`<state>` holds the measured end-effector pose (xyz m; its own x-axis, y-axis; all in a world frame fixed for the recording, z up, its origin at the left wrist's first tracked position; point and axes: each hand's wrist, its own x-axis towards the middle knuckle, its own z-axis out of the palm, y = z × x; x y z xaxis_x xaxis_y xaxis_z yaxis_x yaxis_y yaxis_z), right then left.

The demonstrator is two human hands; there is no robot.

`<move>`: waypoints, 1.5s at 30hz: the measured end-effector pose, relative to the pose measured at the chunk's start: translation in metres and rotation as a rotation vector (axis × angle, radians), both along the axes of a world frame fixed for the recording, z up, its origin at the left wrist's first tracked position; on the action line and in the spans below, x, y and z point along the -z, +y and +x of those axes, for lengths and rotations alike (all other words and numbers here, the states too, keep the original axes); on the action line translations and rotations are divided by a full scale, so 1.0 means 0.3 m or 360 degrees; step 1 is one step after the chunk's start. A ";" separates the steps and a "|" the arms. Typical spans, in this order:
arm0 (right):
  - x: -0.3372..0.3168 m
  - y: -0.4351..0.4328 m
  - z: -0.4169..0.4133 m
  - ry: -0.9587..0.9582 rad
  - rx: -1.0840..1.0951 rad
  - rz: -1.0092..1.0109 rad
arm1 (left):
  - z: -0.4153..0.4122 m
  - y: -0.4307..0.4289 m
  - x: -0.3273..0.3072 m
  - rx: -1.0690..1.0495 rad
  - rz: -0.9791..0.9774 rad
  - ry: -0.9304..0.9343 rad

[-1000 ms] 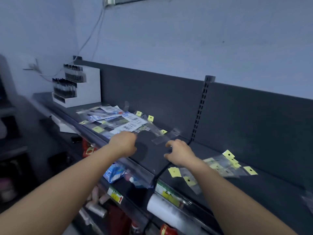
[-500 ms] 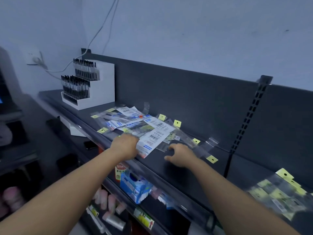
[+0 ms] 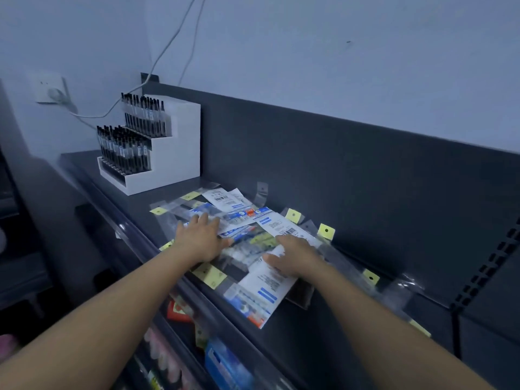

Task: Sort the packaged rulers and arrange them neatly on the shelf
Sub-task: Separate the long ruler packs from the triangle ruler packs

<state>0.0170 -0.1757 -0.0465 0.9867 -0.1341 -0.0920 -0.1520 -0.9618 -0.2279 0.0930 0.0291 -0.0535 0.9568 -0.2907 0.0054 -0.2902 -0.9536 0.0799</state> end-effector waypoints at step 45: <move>-0.088 0.127 0.370 -0.0390 0.0607 0.0146 | 0.522 0.084 -0.014 0.0268 -0.0513 -0.0250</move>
<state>0.1279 -0.1376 -0.0201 0.8627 -0.4938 0.1091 -0.4220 -0.8218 -0.3830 0.2497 0.0544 -0.0493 0.8761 -0.4029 0.2647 -0.4729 -0.8250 0.3094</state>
